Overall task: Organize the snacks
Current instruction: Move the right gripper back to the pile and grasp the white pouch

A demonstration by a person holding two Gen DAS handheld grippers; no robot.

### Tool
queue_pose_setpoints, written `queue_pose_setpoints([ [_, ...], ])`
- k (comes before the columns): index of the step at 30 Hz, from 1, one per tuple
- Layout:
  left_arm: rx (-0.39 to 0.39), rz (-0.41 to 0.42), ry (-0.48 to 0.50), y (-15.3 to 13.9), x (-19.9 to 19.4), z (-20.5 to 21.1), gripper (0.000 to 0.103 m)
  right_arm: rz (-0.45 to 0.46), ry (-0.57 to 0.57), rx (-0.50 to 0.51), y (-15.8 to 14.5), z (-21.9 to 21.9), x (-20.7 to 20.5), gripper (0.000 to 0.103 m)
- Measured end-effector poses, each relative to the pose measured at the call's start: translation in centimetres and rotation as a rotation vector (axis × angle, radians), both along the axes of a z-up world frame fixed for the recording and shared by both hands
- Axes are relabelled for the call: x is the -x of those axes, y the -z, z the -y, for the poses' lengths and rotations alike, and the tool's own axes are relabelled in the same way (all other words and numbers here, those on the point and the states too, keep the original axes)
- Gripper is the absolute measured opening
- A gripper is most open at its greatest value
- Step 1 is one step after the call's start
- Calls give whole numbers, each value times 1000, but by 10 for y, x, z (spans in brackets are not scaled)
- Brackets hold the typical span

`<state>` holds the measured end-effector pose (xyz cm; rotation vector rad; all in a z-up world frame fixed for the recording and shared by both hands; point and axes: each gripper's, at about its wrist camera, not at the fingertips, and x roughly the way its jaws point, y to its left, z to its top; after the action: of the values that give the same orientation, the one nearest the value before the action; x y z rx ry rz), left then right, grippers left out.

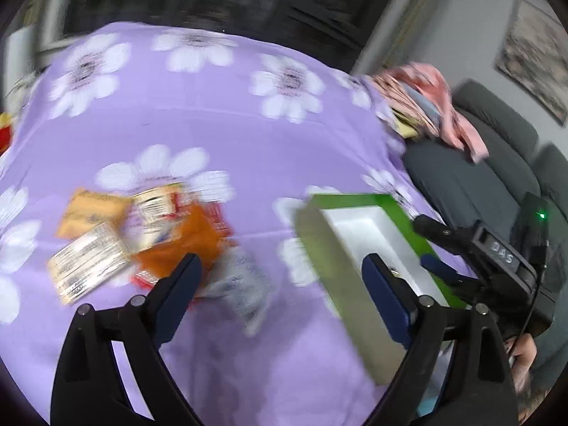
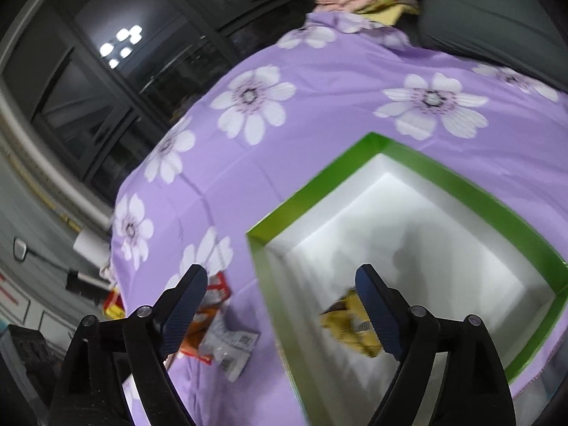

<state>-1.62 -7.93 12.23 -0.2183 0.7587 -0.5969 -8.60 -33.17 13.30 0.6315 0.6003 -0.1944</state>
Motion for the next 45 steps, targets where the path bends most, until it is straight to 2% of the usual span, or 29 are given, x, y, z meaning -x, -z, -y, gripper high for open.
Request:
queue_pose_setpoints([
  [4, 76, -88, -54, 32, -1, -41, 92, -30, -53, 32, 2, -25, -12, 87],
  [6, 86, -122, -88, 43, -4, -53, 92, -34, -74, 49, 2, -36, -15, 87],
  [8, 76, -158, -143, 50, -9, -64, 92, -32, -115, 63, 4, -49, -20, 87],
  [13, 9, -177, -262, 60, -17, -81, 92, -59, -203, 52, 13, -72, -35, 87],
  [18, -25, -213, -262, 66, -20, -84, 92, -122, -288, 34, 29, -99, -54, 87],
  [23, -48, -244, -288, 73, -25, -91, 92, -215, -353, 98, 52, -124, -75, 87],
  [27, -78, -251, -317, 74, -26, -99, 92, -334, -401, 184, 70, -135, -100, 87],
  [31, -80, -259, -328, 76, -27, -106, 92, -376, -428, 237, 82, -136, -112, 87],
  [37, -128, -254, -359, 77, -27, -109, 92, -390, -465, 198, 95, -133, -116, 87],
  [38, -133, -253, -361, 77, -27, -109, 92, -390, -470, 179, 96, -132, -114, 86],
  [39, -134, -252, -360, 77, -27, -110, 92, -386, -471, 167, 97, -133, -112, 81],
  [43, -106, -262, -359, 77, -27, -114, 92, -370, -492, 193, 94, -144, -100, 70],
  [45, -108, -261, -368, 76, -27, -117, 92, -377, -506, 151, 95, -149, -94, 65],
])
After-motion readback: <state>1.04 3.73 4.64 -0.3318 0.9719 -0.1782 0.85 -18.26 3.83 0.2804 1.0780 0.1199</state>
